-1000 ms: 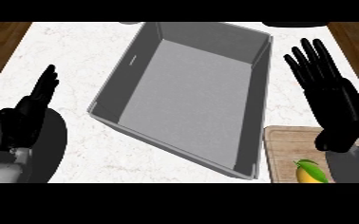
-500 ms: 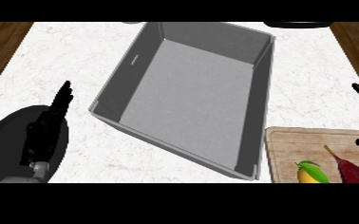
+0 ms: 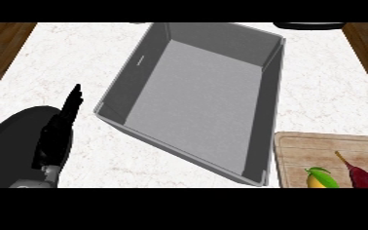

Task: Pick the pear from the cutting board and place it in the cardboard box

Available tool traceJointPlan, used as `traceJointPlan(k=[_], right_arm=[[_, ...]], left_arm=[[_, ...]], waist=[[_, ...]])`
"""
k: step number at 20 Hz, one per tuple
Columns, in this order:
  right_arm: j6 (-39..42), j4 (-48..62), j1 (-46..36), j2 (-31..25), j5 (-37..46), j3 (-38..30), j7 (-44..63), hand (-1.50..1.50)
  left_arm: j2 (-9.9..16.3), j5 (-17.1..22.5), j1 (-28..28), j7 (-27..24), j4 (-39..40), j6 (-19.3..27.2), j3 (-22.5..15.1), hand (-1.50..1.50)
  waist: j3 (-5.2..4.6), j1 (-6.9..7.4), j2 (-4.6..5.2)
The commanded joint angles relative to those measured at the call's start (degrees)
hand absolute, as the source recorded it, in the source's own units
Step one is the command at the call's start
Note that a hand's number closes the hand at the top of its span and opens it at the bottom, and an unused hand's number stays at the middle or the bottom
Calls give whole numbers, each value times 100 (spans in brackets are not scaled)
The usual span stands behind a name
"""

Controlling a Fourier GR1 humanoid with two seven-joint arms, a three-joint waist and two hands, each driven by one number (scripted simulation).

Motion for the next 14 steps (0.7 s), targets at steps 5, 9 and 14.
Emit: traceJointPlan(k=[5, 9, 14], right_arm=[[814, -483, 186, -1220, 1730, 966, -998, -150], [746, -626, 282, -1349, 2076, 1396, -1344, -150], [254, -107, 52, -1254, 2709, 1795, -1680, -150]], left_arm=[[-49, -92, 15, -41, 115, 25, 1, 0], [36, -26, 42, 177, -190, -19, 106, 0], [-48, -81, -78, 264, -109, -100, 124, 0]], waist=[[-7, 2, -9], [-9, 18, -30], [-13, 31, -15]])
